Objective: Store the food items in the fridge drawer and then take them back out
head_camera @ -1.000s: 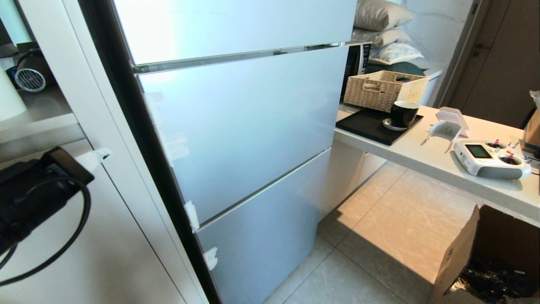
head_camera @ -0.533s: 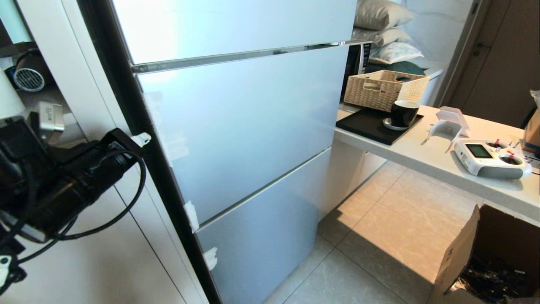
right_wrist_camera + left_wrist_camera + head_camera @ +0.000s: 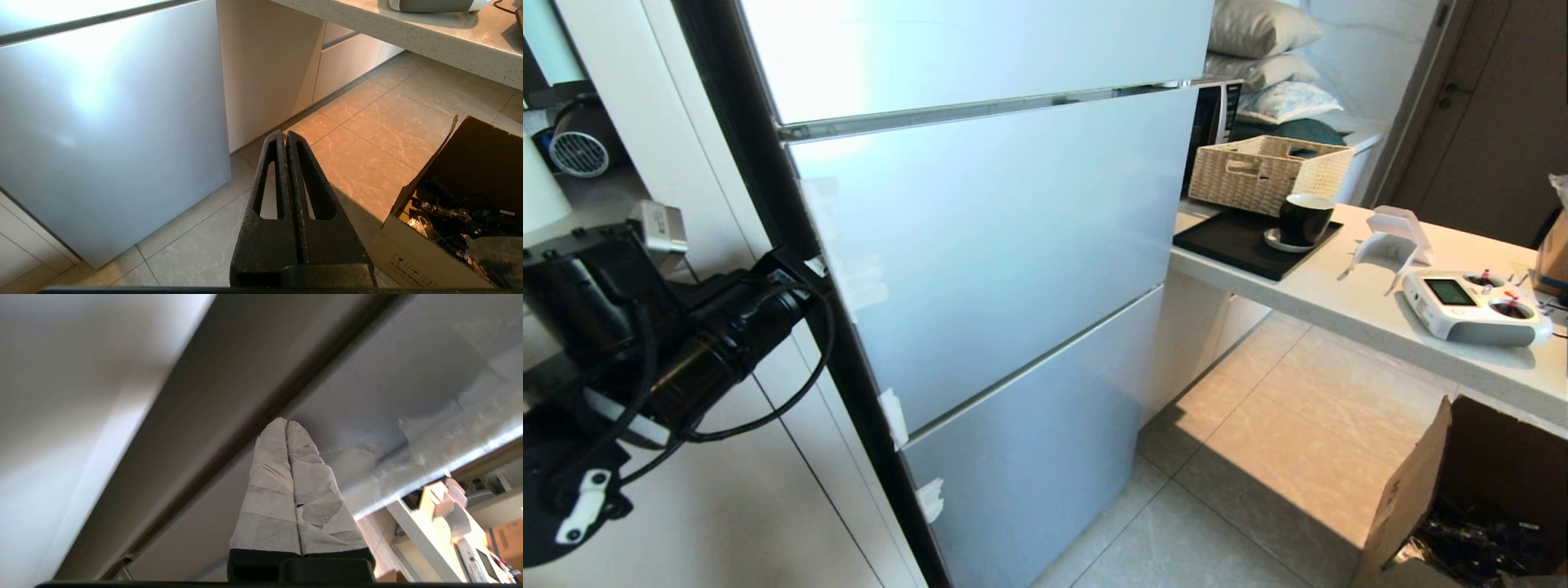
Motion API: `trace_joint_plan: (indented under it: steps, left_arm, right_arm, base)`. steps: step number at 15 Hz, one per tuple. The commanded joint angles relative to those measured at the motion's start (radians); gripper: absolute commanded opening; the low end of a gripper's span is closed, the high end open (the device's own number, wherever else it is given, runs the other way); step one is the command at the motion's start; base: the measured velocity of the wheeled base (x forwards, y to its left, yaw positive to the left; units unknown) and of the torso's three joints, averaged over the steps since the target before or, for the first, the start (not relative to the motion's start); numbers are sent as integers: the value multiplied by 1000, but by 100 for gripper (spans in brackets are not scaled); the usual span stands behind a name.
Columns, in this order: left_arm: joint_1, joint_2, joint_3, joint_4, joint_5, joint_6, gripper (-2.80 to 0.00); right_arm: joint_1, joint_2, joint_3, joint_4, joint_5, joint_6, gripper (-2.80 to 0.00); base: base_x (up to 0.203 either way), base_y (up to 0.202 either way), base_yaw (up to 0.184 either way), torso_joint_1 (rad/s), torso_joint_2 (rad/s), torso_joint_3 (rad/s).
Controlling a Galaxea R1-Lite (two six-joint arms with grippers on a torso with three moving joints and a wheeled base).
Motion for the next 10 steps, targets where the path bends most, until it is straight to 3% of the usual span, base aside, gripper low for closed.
trace_joint_plan:
  steps: [1,6,10]
  left_arm:
    - [-29,-24,13,-5,0,-17,-280]
    - [-73,-36,36,-3,-11,-45,-280]
    - [-111,-37,53,-3,-68,-68,-280]
  right_arm:
    - [0,1,0,0,0,0,-280]
    - [0,1,0,0,0,0,-280]
    - [0,1,0,0,0,0,-280]
  base:
    - [0,0,0,0,0,0]
    - [0,0,0,0,0,0]
    - [0,0,0,0,0,0]
